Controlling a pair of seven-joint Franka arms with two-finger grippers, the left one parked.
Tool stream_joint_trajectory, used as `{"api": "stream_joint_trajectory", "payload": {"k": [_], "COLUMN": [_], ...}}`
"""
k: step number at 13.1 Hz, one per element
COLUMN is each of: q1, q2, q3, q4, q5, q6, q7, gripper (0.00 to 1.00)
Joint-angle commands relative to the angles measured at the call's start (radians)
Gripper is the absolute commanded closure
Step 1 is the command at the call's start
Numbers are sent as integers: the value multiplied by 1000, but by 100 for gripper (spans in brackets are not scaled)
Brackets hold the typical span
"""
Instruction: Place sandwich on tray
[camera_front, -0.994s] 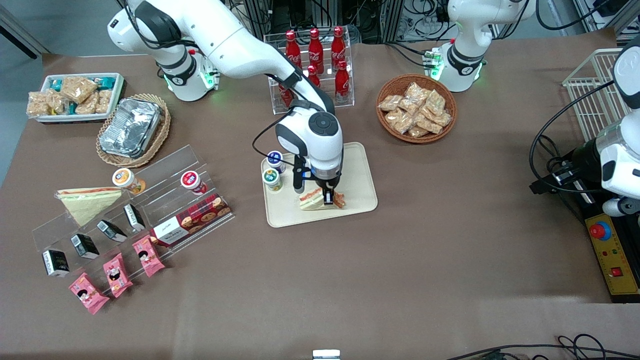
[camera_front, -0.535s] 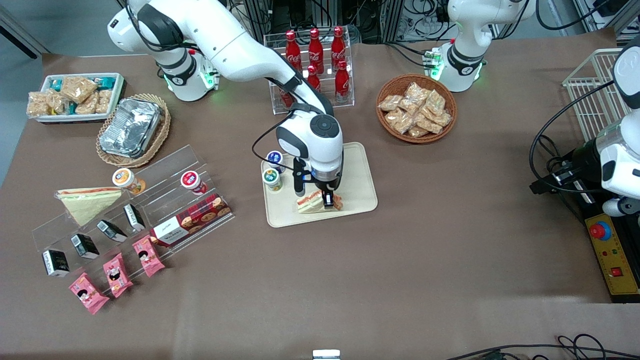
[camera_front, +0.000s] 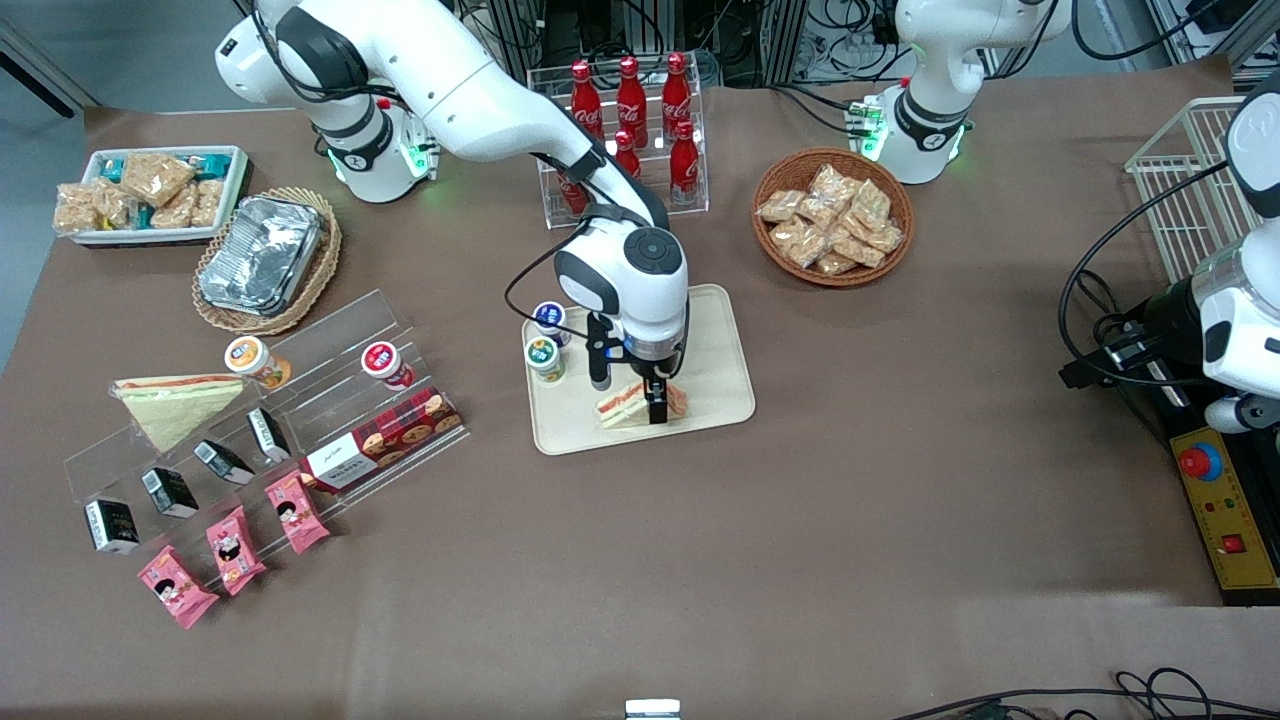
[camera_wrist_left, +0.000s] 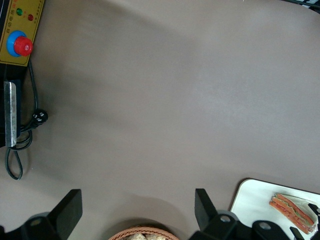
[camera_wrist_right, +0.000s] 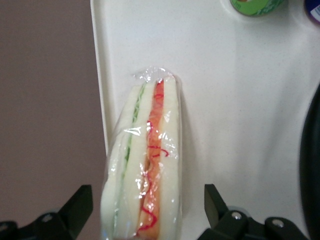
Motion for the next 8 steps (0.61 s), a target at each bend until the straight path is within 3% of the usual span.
{"api": "stream_joint_trajectory", "payload": {"k": [1, 4, 7, 8], "q1": [-4, -13, -42, -46], "q2": [-37, -121, -224, -251], "q3": [5, 6, -3, -5], "q4": [8, 11, 11, 11], "q5": [-14, 10, 107, 107], "q6": [-59, -162, -254, -274], "q7": [-2, -40, -154, -160], "gripper": [1, 1, 1, 1]}}
